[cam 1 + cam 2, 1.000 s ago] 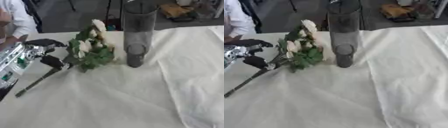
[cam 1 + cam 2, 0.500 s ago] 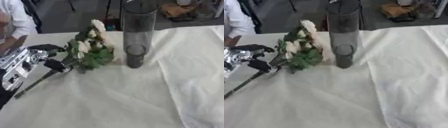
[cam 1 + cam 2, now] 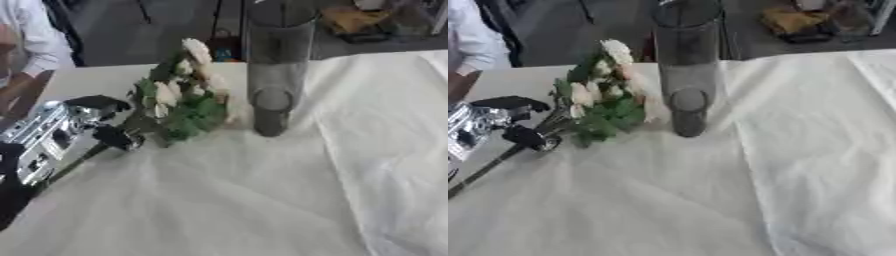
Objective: Arrange flowers into the vase.
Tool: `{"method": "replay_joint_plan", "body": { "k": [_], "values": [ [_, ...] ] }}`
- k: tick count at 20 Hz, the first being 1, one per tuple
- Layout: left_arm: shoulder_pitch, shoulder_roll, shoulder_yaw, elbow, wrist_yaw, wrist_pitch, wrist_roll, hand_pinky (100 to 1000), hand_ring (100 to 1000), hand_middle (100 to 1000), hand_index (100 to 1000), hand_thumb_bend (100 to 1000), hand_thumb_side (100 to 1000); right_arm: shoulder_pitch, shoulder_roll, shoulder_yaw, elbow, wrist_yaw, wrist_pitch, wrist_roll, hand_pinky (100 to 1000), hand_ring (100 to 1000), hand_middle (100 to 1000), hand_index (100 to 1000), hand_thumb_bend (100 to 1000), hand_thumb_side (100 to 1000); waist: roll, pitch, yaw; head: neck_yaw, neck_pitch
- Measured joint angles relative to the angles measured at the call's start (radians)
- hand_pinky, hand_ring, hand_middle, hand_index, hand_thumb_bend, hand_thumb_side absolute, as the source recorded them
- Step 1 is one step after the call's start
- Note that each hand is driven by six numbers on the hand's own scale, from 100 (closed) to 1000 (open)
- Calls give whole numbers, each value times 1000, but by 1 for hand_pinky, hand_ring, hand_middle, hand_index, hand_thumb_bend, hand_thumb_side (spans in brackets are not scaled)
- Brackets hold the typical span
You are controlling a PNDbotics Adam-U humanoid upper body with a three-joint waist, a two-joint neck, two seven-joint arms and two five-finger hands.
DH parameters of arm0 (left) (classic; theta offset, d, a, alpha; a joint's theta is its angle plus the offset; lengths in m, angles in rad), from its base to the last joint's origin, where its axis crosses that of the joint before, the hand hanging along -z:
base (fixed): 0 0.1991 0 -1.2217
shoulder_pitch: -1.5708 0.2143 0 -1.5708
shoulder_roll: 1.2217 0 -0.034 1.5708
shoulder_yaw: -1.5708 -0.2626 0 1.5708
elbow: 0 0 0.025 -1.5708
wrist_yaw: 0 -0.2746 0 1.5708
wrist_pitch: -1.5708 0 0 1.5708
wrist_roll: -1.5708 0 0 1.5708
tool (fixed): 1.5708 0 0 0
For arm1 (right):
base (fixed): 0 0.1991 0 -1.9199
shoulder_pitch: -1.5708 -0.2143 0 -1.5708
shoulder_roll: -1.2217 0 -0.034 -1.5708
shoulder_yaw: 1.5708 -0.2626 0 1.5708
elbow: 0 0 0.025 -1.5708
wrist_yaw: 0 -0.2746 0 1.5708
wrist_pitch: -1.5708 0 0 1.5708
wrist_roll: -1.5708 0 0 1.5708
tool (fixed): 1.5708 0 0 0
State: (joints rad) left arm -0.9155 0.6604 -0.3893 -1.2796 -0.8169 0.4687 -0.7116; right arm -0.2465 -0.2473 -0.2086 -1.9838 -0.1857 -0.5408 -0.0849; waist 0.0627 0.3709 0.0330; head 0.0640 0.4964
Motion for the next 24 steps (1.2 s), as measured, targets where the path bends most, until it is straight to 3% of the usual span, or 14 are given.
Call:
{"method": "replay_joint_plan", "body": {
  "k": [24],
  "values": [
    [1,-20,6,34,-54,-16,19,763,885,910,985,215,537,-5,6,0,0,0,2,8,848,860,640,924,100,1000,0,11,-14,17,-16]
  ]
}}
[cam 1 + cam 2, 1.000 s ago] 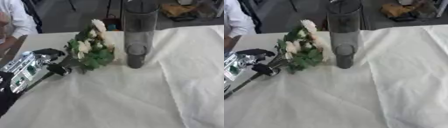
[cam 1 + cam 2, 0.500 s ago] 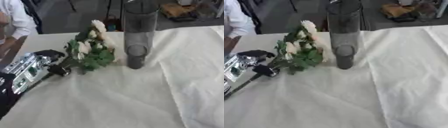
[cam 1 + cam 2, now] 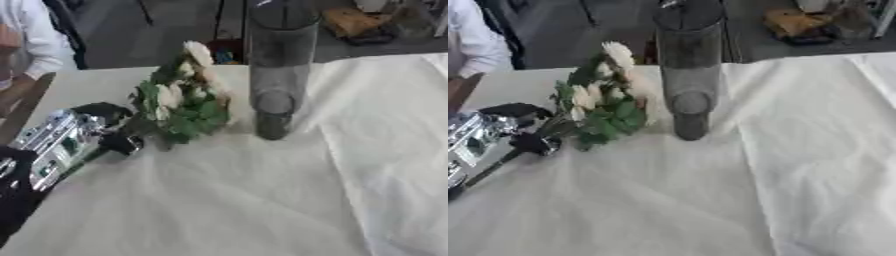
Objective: Arrange flowers into the vase.
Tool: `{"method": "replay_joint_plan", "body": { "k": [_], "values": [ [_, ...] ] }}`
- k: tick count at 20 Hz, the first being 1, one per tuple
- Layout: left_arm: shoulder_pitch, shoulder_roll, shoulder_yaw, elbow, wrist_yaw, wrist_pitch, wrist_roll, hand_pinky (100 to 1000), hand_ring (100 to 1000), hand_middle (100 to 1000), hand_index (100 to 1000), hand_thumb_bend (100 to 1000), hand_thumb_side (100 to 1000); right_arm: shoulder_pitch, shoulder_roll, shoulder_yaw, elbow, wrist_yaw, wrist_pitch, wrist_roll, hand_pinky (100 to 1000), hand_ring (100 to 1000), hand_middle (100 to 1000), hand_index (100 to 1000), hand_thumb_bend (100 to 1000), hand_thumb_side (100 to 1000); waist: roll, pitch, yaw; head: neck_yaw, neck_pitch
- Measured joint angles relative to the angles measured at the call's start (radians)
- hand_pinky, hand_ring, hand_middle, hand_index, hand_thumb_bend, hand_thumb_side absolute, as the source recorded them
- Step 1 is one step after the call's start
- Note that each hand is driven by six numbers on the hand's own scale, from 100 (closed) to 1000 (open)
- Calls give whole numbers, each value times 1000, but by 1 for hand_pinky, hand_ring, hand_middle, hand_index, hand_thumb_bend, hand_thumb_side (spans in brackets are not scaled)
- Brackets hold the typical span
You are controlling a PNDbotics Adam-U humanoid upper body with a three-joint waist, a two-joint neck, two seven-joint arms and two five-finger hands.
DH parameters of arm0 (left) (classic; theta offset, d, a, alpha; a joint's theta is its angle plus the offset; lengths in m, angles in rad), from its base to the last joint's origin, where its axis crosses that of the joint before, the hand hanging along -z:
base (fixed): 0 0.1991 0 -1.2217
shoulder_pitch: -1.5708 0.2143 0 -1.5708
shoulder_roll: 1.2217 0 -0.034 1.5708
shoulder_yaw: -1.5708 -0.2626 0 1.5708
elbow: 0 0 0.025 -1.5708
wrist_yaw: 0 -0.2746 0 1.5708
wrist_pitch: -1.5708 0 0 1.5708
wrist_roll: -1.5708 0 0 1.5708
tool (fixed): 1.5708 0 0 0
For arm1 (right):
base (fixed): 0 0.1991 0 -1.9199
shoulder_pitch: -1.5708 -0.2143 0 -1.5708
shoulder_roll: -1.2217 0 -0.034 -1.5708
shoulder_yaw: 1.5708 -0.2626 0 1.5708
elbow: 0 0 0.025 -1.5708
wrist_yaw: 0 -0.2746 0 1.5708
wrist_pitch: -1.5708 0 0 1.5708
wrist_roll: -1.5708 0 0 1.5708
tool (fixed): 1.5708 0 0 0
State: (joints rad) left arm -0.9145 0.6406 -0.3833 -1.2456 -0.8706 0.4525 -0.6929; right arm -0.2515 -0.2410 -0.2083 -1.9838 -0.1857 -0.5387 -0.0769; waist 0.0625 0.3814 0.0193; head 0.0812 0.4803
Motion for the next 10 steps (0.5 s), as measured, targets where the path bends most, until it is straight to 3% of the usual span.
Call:
{"method": "replay_joint_plan", "body": {
  "k": [8,10],
  "values": [
    [0,-13,2,26,-15,-3,4,663,821,869,951,181,521,-3,0,0,0,0,-2,3,849,860,640,924,100,1000,0,3,-6,10,-8],
    [-1,-16,5,29,-15,-3,8,594,772,840,927,136,515,-3,0,0,0,0,-2,3,849,861,640,924,100,1000,0,3,-6,11,-9]
  ]
}}
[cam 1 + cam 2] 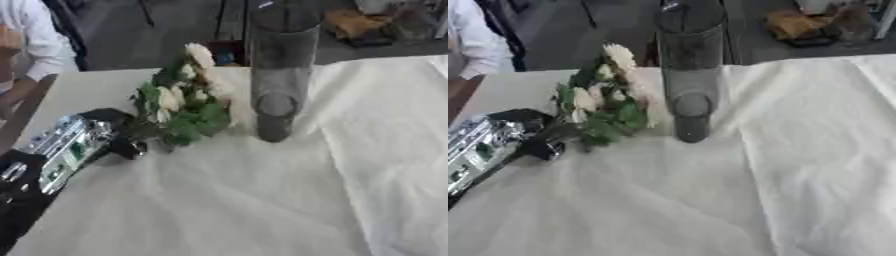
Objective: Arrange flowers into the vase.
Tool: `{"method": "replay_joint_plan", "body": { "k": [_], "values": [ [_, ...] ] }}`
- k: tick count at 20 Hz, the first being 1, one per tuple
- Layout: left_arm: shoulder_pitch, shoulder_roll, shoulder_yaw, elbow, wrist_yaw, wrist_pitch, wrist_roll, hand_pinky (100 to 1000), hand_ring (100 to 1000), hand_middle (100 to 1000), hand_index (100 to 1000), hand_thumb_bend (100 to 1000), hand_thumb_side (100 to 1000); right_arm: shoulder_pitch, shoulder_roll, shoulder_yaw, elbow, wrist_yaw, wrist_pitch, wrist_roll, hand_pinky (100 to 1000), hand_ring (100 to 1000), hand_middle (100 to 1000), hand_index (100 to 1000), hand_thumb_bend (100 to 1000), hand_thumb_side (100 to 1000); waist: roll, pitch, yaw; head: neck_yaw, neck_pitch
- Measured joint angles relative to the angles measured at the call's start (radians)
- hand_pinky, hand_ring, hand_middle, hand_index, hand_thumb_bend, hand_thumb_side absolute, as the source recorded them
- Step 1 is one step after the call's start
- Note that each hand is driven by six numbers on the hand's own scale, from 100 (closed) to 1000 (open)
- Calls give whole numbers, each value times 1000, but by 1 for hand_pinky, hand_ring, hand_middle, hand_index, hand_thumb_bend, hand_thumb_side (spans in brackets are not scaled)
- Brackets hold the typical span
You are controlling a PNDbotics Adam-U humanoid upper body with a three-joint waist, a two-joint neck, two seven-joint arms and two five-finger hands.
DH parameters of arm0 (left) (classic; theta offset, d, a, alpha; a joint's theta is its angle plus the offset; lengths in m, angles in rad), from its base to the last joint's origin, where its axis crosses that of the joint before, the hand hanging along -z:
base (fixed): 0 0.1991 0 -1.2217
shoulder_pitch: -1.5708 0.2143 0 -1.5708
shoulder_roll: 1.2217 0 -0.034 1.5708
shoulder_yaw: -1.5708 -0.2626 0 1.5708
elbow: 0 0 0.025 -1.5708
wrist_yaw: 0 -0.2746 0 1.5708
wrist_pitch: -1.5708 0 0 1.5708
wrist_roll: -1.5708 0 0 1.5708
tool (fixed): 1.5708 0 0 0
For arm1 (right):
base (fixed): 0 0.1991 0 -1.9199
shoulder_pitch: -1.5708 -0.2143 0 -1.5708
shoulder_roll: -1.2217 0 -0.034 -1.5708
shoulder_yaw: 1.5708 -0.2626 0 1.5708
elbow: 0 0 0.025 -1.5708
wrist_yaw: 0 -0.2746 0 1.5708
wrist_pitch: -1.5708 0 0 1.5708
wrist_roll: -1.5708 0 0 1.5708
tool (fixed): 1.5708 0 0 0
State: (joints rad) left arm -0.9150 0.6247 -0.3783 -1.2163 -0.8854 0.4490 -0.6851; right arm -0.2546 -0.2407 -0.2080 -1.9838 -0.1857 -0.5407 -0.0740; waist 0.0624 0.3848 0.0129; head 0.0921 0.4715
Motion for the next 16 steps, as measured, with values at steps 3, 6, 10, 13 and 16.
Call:
{"method": "replay_joint_plan", "body": {
  "k": [3,6,10,13,16],
  "values": [
    [-1,-1,2,0,0,2,2,523,720,809,907,100,499,0,0,0,0,0,0,0,849,861,640,925,100,1000,0,0,0,2,-1],
    [-3,-1,2,2,0,4,4,443,660,780,884,100,483,0,0,0,0,0,2,2,850,861,640,925,100,1000,0,0,0,3,-1],
    [-8,-2,1,6,-4,4,5,409,634,768,875,100,470,0,0,0,0,0,3,4,851,862,640,925,100,1000,1,0,0,3,-1],
    [-8,-2,1,6,-5,4,4,397,622,758,870,100,464,0,0,2,0,0,4,4,852,862,639,925,100,1000,1,0,0,3,-1],
    [-9,-4,1,7,-8,3,4,369,601,736,853,100,457,0,0,3,0,0,4,3,853,862,639,925,100,1000,2,0,0,3,-1]
  ]
}}
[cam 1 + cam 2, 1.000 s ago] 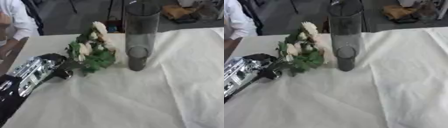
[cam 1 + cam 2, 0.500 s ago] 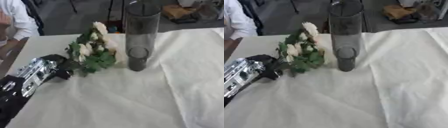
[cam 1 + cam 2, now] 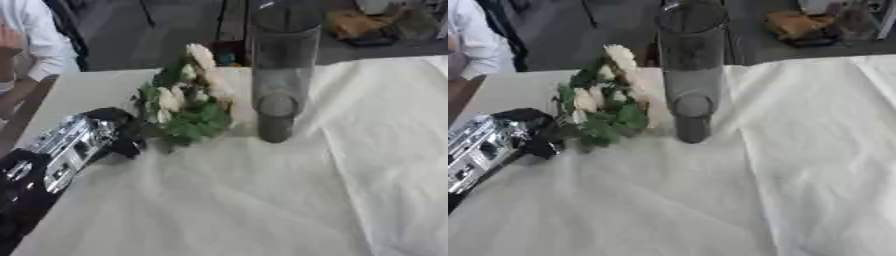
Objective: Arrange flowers into the vase.
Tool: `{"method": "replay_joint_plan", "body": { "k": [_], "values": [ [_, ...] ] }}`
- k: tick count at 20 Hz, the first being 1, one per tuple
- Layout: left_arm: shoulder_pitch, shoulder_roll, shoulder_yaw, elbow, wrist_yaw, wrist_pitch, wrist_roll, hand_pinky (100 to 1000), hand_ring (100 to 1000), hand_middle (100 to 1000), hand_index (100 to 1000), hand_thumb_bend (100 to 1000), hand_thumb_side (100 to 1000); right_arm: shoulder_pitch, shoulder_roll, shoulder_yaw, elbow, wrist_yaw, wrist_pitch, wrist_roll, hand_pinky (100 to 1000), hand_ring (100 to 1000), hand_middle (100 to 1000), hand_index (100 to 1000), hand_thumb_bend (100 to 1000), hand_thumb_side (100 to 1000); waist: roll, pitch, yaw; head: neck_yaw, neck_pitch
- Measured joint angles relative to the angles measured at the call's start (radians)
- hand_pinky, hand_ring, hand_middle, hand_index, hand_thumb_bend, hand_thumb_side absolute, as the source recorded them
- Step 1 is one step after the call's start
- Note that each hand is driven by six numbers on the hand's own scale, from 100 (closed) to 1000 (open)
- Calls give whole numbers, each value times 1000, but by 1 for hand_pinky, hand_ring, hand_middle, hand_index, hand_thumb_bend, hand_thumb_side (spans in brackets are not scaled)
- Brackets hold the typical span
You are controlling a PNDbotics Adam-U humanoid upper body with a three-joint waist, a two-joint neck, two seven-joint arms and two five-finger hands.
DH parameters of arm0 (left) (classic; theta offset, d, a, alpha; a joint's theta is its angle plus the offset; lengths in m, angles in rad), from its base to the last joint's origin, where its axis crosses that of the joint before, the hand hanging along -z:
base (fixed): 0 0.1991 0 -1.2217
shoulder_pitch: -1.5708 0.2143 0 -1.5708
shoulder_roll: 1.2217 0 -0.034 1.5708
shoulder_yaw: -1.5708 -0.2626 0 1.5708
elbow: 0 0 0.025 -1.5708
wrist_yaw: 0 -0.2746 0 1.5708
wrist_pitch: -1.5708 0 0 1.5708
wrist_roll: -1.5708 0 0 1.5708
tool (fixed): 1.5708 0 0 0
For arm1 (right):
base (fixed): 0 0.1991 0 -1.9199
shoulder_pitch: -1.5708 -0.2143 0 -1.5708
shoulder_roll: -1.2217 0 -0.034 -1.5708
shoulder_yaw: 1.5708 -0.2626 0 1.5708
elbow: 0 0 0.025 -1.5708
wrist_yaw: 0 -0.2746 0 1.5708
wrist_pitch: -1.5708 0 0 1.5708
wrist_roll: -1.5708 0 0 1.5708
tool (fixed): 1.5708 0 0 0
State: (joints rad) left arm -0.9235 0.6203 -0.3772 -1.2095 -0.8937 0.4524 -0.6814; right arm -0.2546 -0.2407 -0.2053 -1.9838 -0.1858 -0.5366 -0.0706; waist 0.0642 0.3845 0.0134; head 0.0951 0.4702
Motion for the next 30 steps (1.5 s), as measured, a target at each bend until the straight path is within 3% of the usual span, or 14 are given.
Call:
{"method": "replay_joint_plan", "body": {
  "k": [6,8,16,22,30],
  "values": [
    [-3,-5,0,6,-7,-1,-2,329,579,697,823,100,431,0,0,0,0,0,0,-1,854,862,638,925,100,1000,1,0,-1,0,-2],
    [-4,-5,0,7,-7,-2,-2,376,564,668,782,100,414,0,0,0,0,0,0,-1,855,862,637,925,100,1000,0,0,-1,1,-2],
    [-6,-7,0,14,6,4,8,342,534,557,668,100,411,0,3,0,0,0,0,-1,855,861,634,924,100,1000,0,0,-4,1,-6],
    [-7,-10,1,21,12,9,20,277,491,513,633,100,399,0,7,0,0,0,0,-1,855,861,634,924,100,1000,0,0,-6,2,-7],
    [-8,-19,7,37,13,25,57,112,308,444,593,100,343,0,8,0,0,0,0,-1,857,862,632,924,100,1000,-2,3,-8,5,-7]
  ]
}}
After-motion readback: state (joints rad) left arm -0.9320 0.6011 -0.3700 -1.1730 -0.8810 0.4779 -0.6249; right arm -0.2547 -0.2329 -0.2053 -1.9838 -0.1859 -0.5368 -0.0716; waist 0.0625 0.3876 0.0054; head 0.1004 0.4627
